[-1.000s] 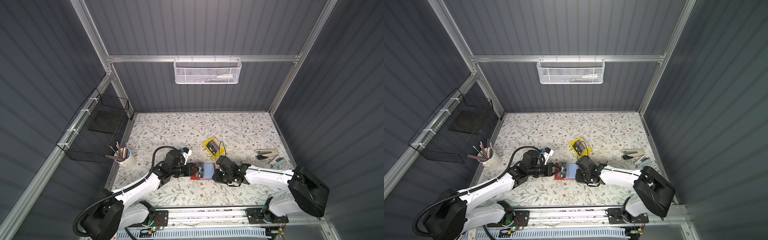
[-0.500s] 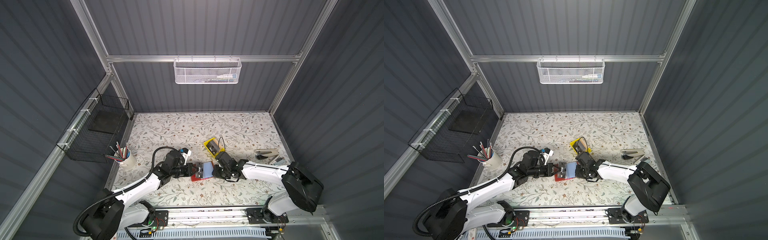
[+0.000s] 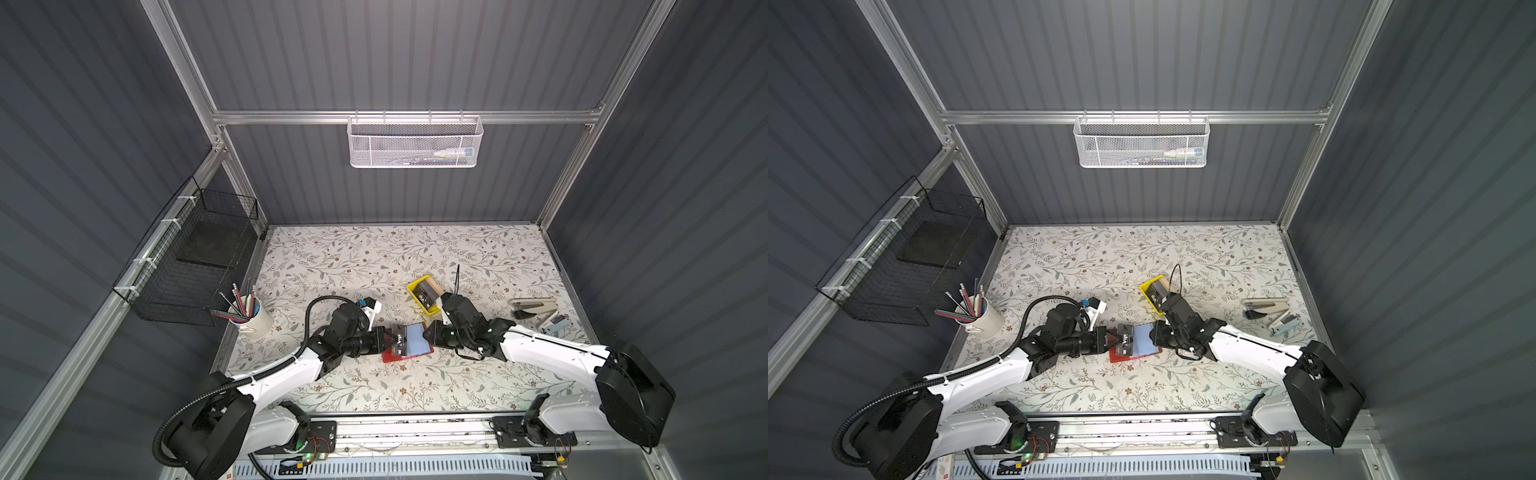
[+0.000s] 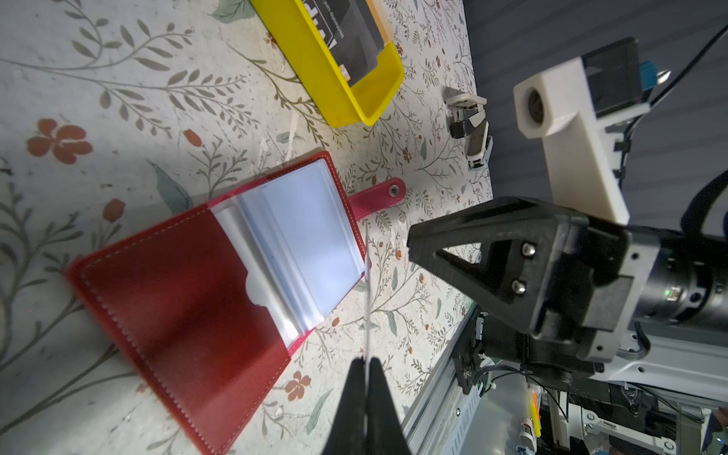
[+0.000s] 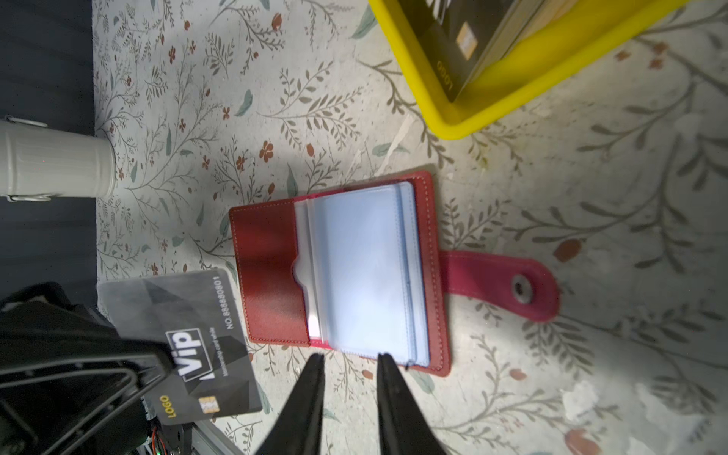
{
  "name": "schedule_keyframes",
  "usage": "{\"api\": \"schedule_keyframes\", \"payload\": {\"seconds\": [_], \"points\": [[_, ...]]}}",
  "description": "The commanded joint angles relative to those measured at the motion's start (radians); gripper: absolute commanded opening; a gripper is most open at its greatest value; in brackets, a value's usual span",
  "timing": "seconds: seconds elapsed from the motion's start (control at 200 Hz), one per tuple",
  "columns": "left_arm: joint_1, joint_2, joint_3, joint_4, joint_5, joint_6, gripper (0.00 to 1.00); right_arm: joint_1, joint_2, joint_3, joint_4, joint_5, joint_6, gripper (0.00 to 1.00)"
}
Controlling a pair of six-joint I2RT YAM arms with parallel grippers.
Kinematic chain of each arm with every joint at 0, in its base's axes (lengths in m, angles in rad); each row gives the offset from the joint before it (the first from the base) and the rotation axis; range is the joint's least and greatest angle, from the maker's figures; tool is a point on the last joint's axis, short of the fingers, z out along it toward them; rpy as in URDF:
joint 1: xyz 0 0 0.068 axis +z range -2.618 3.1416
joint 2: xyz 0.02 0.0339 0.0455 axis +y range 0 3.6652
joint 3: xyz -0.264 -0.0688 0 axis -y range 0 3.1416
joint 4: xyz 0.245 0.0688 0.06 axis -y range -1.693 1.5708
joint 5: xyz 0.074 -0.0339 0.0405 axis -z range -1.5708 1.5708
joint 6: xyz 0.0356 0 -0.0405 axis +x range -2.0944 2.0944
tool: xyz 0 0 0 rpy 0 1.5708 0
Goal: Insert credit cards into a card holder
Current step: Rotate the card holder at the center of the table, then insert the credit card into the card slot.
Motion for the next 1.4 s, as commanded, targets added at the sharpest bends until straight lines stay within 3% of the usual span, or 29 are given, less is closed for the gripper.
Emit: {"api": "schedule_keyframes", "payload": {"seconds": [0.0,0.275,0.936,1.396], "points": [[0.003,0.002,-0.035,0.068,-0.021,-0.043,0.0,-0.027,0.001,-0.011,0.031,-0.04,-0.046,0.27],[-0.009,0.037,-0.047,0.122,-0.044,-0.067,0.01,-0.079,0.064,0.018,0.045,-0.078,-0.074,0.25],[-0.009,0.134,-0.052,0.195,-0.087,-0.161,0.0,-0.072,0.185,0.015,0.077,-0.09,-0.071,0.23],[-0.007,0.157,-0.095,0.253,-0.122,-0.245,0.0,-0.029,0.216,0.017,0.032,-0.011,-0.071,0.21]]}}
